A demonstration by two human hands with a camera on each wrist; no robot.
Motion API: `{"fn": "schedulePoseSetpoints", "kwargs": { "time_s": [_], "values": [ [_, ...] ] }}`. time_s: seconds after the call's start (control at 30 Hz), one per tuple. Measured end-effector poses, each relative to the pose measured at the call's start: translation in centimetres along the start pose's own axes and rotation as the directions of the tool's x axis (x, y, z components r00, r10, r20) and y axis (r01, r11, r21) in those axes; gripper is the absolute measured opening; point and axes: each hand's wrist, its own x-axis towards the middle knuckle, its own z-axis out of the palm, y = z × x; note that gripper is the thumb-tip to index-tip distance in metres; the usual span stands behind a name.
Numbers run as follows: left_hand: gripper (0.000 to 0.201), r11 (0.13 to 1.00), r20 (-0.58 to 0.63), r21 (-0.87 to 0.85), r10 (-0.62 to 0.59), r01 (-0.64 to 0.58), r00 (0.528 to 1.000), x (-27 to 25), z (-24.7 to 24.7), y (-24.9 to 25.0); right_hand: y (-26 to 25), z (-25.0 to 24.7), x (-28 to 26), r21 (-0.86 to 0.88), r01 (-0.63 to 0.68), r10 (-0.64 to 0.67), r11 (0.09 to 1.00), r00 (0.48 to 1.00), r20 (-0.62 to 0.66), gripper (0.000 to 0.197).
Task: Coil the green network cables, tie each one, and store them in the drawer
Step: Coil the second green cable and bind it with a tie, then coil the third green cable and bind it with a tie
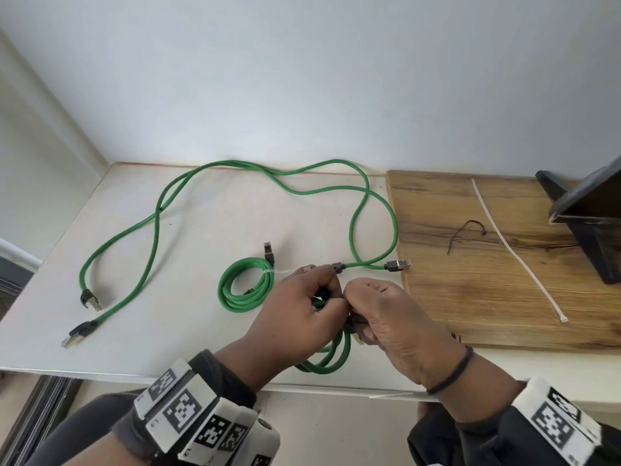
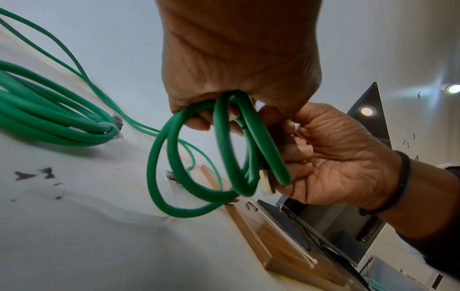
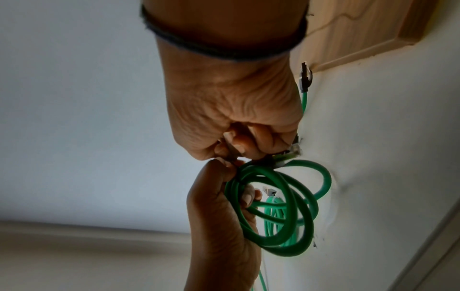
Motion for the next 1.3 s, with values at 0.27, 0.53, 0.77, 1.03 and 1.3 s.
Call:
{"fn": "schedulePoseSetpoints", "kwargs": {
  "time_s": [0.27,0.53,0.77,1.03,1.3],
  "values": [
    [0.006,0.994,0.058,-0.095,-0.045,0.05,0.997,0.2,-0.9,-1.1,1.3,-0.7,1.0,-0.303,0.277,-0.298,0.912,0.954,-0.024,0.014],
    [0.006,0.955,0.014,-0.253,-0.154,0.152,0.988,0.5,-1.7,-1.8,2.0,-0.5,1.1,-0.469,0.255,-0.199,0.846,0.966,0.167,0.035],
    [0.007,0.894,0.102,-0.345,-0.268,0.287,0.958,0.3,-2.1,-2.9,3.0,1.9,2.3,-0.727,0.269,-0.303,0.632,0.949,0.087,0.036],
    [0.009,0.83,0.018,-0.359,-0.451,0.427,0.892,1.5,-3.7,-5.2,0.7,3.8,6.4,-0.777,0.241,-0.199,0.581,0.968,0.151,0.023],
    [0.036,0.835,-0.212,-0.45,-0.444,0.316,0.871,2.4,-6.2,-6.8,-2.4,4.4,11.7,-0.799,0.27,-0.248,0.538,0.956,0.156,0.031]
  ]
}}
